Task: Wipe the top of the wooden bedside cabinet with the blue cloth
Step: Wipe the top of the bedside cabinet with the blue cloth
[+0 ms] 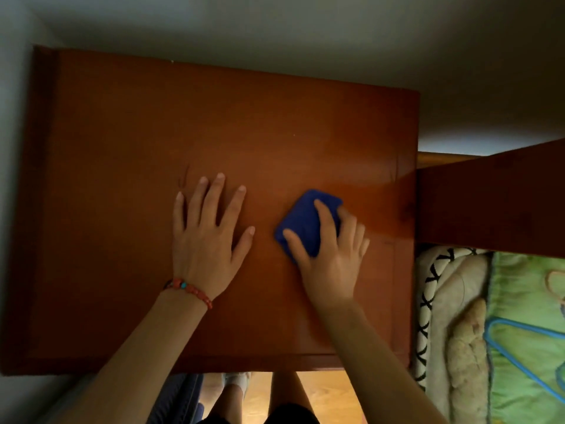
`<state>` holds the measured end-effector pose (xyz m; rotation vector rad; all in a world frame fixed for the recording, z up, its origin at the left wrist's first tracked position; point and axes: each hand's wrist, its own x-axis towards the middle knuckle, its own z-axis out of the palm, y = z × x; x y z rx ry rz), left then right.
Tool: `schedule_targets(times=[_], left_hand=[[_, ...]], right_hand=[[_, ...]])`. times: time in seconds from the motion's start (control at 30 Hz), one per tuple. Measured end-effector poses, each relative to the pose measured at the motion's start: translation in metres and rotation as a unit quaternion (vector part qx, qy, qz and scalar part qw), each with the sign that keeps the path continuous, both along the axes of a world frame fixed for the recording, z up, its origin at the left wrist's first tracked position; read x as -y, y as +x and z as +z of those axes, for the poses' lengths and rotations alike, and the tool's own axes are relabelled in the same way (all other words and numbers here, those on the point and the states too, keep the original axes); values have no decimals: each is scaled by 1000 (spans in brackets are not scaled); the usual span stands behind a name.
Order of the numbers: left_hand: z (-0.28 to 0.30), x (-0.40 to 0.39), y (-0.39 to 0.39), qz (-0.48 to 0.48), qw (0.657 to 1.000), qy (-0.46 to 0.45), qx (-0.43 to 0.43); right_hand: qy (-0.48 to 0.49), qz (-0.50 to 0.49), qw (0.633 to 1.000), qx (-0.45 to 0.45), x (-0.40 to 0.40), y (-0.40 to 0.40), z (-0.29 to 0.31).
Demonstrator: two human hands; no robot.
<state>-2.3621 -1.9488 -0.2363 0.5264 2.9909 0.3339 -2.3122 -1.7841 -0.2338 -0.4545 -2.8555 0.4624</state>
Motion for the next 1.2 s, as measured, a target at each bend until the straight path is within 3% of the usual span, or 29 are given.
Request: schedule_targets(times=[0.17,0.4,0.63,0.8,0.97,1.13,1.2], left_hand=[[0,1,0,5,1000,-6,8],[9,-6,-5,11,1000,-9,24],[6,-25,-34,4,999,-19,27],[4,-25,-33,10,999,-9,32],[3,-21,-33,3,1000,2,28],[0,-21,-33,4,1000,6,24],[0,-20,-34,2,1000,7,29]], right_hand=[[-43,-30,999,-1,-23,-110,3],[-12,13,999,32,-21,-44,6],[-62,9,997,53,-44,-152,10],[-31,55,997,42,-62,-139,12],[-46,11,998,41,-48,-168,14],[-44,96,993,44,-38,-181,11],[-48,49,997,43,-61,-170,12]])
